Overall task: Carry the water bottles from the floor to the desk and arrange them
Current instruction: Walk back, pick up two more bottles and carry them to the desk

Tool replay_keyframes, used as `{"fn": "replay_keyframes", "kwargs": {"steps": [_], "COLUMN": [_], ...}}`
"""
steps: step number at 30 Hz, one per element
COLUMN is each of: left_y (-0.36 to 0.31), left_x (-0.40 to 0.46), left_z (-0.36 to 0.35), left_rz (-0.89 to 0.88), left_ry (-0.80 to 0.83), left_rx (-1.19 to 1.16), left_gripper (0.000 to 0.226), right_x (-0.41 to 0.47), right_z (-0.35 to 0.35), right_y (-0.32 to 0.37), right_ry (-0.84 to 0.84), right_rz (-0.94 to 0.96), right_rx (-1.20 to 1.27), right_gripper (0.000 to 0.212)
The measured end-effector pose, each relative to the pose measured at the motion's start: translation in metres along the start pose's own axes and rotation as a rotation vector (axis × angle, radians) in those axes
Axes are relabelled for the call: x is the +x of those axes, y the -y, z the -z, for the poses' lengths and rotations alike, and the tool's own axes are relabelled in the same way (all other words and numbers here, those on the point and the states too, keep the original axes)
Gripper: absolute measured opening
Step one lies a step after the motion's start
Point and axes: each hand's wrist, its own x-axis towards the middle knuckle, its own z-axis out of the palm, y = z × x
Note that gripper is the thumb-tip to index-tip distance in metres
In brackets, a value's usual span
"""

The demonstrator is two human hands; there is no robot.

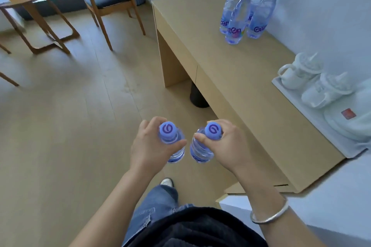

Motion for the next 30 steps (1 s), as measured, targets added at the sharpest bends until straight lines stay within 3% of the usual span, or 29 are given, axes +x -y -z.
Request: {"fn": "replay_keyframes", "kwargs": {"steps": [5, 9, 11, 22, 30], "left_y": [-0.017, -0.039, -0.052, -0.134, -0.205], "left_x": [0.101, 0.162, 0.184, 0.312, 0.372], "left_z": [0.010, -0.002, -0.008, -0.076, -0.144], "left_rz": [-0.129, -0.197, -0.218, -0.294, -0.428], "left_ry": [0.097, 0.173, 0.211, 0.384, 0.540], "left_rx": [-0.027, -0.030, -0.031, 0.010, 0.093], "left_gripper": [0.045, 0.045, 0.041, 0.040, 0.042], "right_x": [0.060, 0.100, 0.120, 0.264, 0.364], "right_z": [-0.007, 0.001, 0.009, 0.093, 0.158], "right_y": [0.018, 0.021, 0.018, -0.004, -0.039], "right_ry": [-0.196, -0.297, -0.320, -0.570, -0.642], "right_rz": [-0.071, -0.136, -0.165, -0.194, -0.330], "right_rx": [0.047, 0.037, 0.001, -0.052, -0.195], "right_gripper": [0.033, 0.017, 0.020, 0.029, 0.045]}}
